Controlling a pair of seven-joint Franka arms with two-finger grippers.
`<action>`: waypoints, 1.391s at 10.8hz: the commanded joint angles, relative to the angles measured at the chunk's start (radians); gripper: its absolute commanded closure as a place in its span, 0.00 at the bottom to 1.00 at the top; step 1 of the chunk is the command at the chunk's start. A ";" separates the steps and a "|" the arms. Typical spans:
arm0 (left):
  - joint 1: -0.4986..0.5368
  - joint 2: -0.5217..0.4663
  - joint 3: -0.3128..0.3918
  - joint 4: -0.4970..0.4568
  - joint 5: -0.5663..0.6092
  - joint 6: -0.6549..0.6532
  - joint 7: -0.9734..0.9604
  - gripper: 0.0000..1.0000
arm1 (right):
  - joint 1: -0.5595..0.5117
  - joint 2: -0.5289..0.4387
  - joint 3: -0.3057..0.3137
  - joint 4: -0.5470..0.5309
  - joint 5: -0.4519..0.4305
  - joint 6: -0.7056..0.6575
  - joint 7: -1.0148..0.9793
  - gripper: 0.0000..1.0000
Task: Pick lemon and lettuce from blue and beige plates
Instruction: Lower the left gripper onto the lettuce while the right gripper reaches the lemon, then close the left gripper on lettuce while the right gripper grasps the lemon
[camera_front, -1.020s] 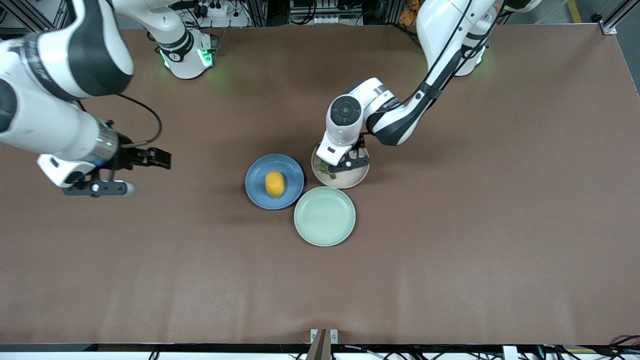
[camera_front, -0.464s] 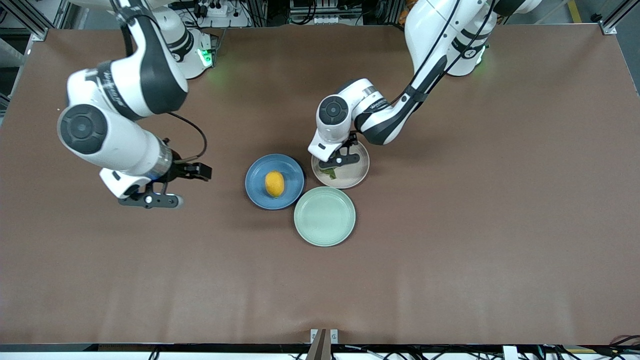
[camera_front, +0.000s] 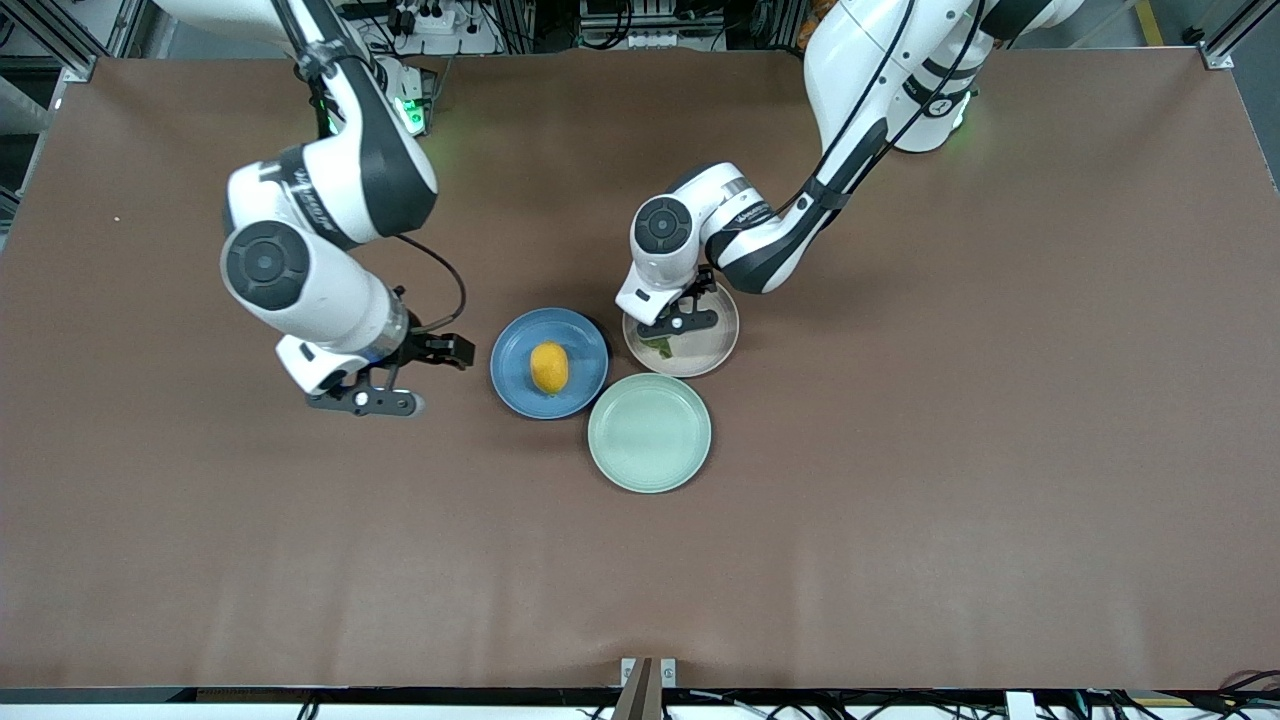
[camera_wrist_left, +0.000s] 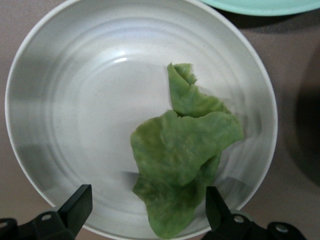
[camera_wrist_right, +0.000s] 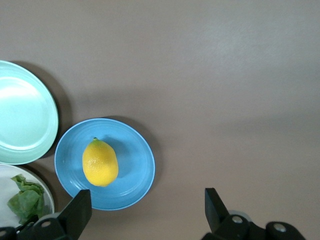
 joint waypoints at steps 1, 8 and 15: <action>-0.009 0.029 0.003 0.040 0.039 0.000 -0.033 0.00 | 0.052 -0.006 -0.006 -0.082 0.015 0.092 0.055 0.00; -0.017 0.032 0.003 0.040 0.039 0.001 -0.034 0.00 | 0.146 0.071 -0.006 -0.151 0.015 0.239 0.074 0.00; -0.017 0.047 0.006 0.040 0.046 0.023 -0.034 0.00 | 0.198 0.144 -0.006 -0.171 0.058 0.352 0.095 0.00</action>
